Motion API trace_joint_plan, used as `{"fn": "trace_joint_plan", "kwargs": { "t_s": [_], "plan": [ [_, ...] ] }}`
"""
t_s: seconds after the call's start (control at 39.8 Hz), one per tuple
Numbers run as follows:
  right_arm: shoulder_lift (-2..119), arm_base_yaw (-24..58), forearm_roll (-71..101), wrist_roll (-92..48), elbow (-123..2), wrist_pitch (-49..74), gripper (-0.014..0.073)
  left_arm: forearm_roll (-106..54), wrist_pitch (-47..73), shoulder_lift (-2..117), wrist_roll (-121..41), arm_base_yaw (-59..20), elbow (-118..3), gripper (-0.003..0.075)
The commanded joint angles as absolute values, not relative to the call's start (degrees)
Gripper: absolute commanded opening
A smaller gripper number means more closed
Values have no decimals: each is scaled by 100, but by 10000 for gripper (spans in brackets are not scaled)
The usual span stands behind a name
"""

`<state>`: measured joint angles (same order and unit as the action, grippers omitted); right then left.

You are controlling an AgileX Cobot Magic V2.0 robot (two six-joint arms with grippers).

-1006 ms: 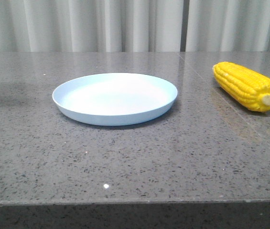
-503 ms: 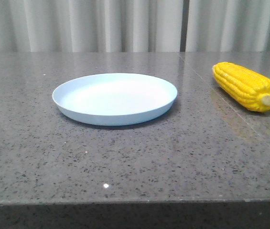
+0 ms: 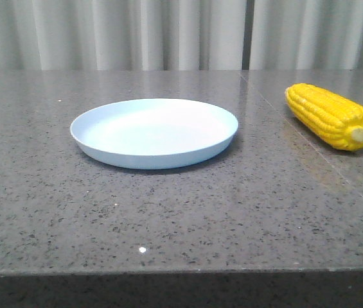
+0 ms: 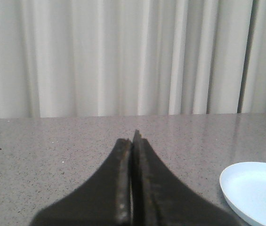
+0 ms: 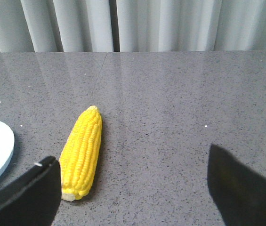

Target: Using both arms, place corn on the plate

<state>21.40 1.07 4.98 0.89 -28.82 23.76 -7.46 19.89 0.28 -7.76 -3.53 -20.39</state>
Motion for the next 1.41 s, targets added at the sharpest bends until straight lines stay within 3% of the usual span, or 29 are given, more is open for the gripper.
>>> {"fn": "trace_joint_plan", "kwargs": {
  "t_s": [0.0, 0.7, 1.06, 1.38],
  "plan": [
    [2227, 93, 500, 35, -3098, 1953, 647, -806, 1466, 74, -788, -361, -2175, -20],
    [2380, 93, 500, 35, -3178, 1928, 640, -806, 1466, 74, -788, -361, -2170, -20],
    [5122, 125, 757, 35, -4829, 3068, 619, -806, 1466, 74, -788, -361, -2170, -20],
    [7262, 1082, 1091, 35, -6154, 3807, 619, -806, 1466, 74, -788, -361, -2170, -20]
  ]
}}
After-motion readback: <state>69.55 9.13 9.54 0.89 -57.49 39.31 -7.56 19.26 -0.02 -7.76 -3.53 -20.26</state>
